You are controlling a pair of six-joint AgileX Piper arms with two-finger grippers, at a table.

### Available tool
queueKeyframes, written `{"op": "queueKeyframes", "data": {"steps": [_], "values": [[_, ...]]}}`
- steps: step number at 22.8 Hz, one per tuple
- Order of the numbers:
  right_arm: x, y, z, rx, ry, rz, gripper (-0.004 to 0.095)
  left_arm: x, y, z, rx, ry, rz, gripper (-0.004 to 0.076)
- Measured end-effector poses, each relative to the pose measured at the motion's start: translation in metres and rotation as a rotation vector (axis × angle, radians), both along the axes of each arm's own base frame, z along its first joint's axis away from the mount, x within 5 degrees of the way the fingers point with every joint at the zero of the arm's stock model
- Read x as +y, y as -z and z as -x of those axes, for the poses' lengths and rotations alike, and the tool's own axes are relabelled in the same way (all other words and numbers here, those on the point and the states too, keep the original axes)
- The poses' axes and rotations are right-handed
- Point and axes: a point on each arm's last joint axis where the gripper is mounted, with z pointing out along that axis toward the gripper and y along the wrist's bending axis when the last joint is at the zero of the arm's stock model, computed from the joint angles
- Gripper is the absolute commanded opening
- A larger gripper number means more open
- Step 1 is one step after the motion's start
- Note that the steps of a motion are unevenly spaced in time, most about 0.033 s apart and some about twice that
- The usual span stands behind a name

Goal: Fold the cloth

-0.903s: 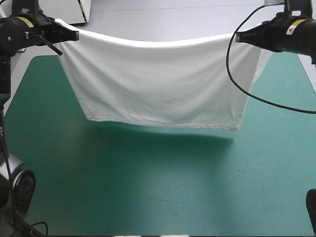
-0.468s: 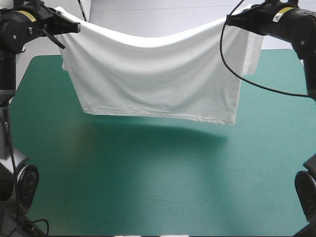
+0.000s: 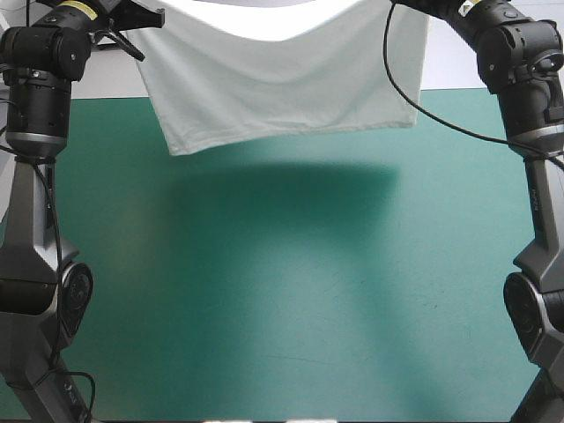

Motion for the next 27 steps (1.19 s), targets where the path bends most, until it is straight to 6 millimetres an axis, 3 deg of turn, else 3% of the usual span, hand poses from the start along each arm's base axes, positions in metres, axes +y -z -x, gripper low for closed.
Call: {"op": "queueKeyframes", "data": {"steps": [2, 4, 7, 9, 10, 11, 14, 16, 21, 27], "values": [[0.000, 0.004, 0.000, 0.042, 0.004, 0.016, -0.0019, 0.000, 0.001, 0.001, 0.018, 0.002, -0.001, -0.0009], [0.000, 0.022, -0.007, 0.165, 0.013, 0.058, -0.0019, -0.001, 0.015, -0.005, 0.101, 0.008, -0.009, -0.0009], [0.003, 0.075, -0.034, 0.438, 0.017, 0.115, -0.0019, -0.005, 0.073, -0.033, 0.367, 0.011, -0.037, -0.0009], [0.009, 0.133, -0.058, 0.696, -0.004, 0.141, -0.0019, -0.009, 0.134, -0.056, 0.619, 0.010, -0.064, -0.0009], [0.011, 0.148, -0.062, 0.768, -0.014, 0.146, -0.0019, -0.009, 0.153, -0.061, 0.698, 0.009, -0.072, -0.0009], [0.013, 0.172, -0.066, 0.891, -0.034, 0.166, -0.0019, -0.010, 0.186, -0.068, 0.838, 0.004, -0.081, -0.0009], [0.015, 0.193, -0.063, 1.006, -0.069, 0.182, -0.0019, -0.011, 0.222, -0.068, 0.984, 0.002, -0.075, -0.0009], [0.013, 0.198, -0.049, 1.055, -0.077, 0.193, -0.0019, -0.011, 0.228, -0.060, 1.023, 0.007, -0.070, -0.0009], [0.005, 0.208, 0.003, 1.177, -0.094, 0.222, -0.0019, -0.006, 0.215, -0.018, 1.069, 0.008, -0.071, -0.0009], [-0.004, 0.223, 0.055, 1.272, -0.110, 0.252, -0.0019, 0.001, 0.216, 0.043, 1.152, 0.007, -0.078, -0.0009]]}}
